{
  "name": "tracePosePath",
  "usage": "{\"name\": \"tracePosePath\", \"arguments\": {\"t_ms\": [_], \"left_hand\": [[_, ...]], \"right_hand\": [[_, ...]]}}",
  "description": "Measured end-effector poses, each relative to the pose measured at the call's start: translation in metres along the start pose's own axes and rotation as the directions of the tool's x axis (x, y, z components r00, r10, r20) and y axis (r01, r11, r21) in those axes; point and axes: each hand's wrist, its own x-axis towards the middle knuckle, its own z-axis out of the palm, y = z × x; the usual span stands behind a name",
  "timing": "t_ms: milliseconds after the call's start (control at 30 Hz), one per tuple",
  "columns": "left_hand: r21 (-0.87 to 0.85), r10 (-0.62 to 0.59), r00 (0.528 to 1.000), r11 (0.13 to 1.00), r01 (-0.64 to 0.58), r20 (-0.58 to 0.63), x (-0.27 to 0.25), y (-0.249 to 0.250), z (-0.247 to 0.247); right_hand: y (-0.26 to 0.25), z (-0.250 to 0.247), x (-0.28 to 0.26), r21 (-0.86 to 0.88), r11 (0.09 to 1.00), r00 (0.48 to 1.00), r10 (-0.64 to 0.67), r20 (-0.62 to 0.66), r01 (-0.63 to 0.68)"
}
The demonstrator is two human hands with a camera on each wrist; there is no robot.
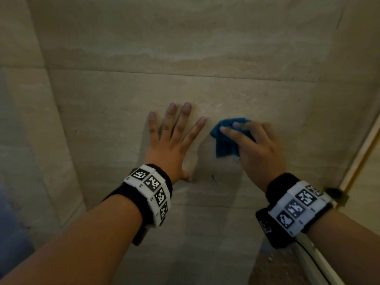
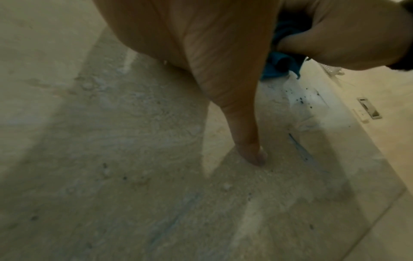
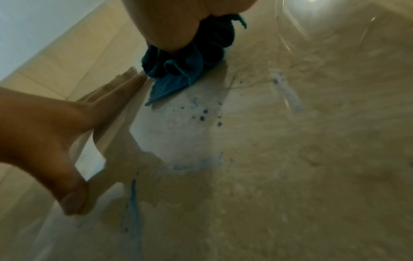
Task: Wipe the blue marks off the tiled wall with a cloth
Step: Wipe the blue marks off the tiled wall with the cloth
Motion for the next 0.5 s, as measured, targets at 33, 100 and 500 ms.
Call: {"name": "tracePosePath", "arguments": {"t_ms": [33,100,500], "left_hand": [[-0.004,0.001,1.000,1.000,-0.001,-0.008,0.000,0.000,0.001],[-0.006,0.005,1.000,1.000,-0.005,-0.012,-0.001,0.001,0.001],[0.069,0.011,0.994,0.998,-0.004,-0.105,-0.017,0.005,0.012]], "right_hand": [[-0.001,0.001,0.008,0.002,1.000,0.999,0.031,-0.031,-0.031],[-0.005,0.003,0.018,0.008,0.998,0.996,0.066,-0.062,-0.065],[-0.012,0.004,-0.036,0.001,0.992,0.972,-0.120,0.201,0.123]]}}
